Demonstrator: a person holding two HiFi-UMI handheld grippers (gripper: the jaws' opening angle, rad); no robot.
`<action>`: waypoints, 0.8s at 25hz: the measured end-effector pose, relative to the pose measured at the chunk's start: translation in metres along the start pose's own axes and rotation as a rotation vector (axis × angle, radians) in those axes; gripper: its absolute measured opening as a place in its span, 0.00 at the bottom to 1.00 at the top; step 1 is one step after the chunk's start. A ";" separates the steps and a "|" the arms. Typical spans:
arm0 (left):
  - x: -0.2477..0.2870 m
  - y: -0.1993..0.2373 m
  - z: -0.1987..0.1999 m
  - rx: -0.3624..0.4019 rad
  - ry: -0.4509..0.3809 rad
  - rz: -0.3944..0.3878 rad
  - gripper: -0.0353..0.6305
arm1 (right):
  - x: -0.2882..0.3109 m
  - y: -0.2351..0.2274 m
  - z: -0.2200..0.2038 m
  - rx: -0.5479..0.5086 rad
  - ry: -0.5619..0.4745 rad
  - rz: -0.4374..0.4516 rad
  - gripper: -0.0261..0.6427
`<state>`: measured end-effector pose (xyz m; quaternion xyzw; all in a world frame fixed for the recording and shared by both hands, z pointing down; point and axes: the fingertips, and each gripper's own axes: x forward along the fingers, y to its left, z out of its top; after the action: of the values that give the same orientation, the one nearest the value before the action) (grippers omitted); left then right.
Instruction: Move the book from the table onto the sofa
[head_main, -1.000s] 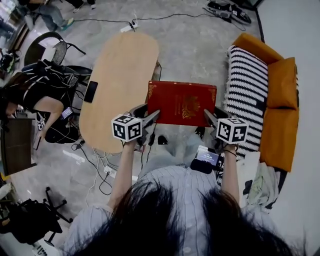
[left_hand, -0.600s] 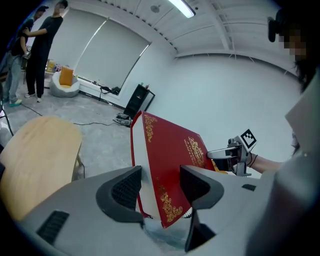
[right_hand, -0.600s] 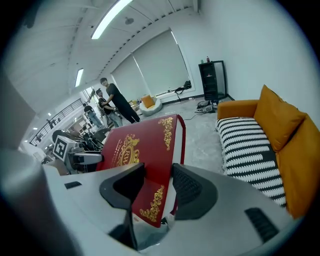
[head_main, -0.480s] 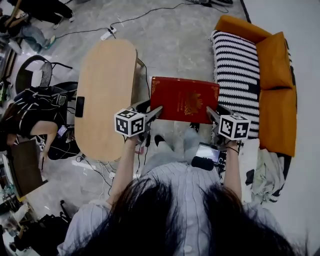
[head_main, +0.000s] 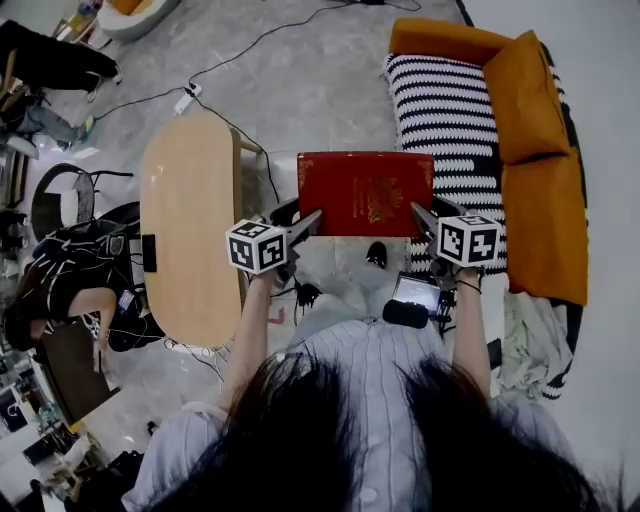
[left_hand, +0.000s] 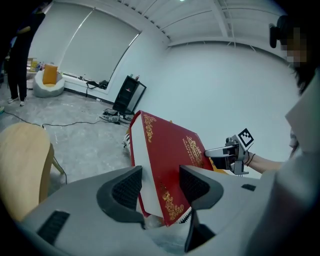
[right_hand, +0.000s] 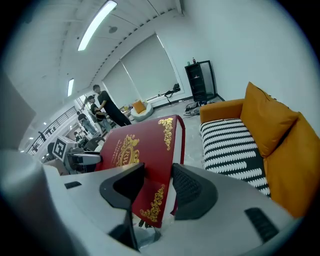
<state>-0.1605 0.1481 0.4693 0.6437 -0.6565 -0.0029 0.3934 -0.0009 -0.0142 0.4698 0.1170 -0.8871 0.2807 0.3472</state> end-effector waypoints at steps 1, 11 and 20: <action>0.011 -0.006 0.003 0.010 0.007 -0.003 0.42 | -0.003 -0.011 0.002 -0.002 -0.004 -0.003 0.32; 0.078 -0.047 0.022 0.058 0.057 -0.037 0.41 | -0.033 -0.081 0.015 0.036 -0.040 -0.046 0.32; 0.134 -0.080 0.028 0.136 0.147 -0.109 0.41 | -0.060 -0.134 -0.003 0.153 -0.071 -0.110 0.32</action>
<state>-0.0894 0.0070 0.4774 0.7021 -0.5887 0.0675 0.3949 0.0988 -0.1209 0.4862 0.2016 -0.8670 0.3239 0.3207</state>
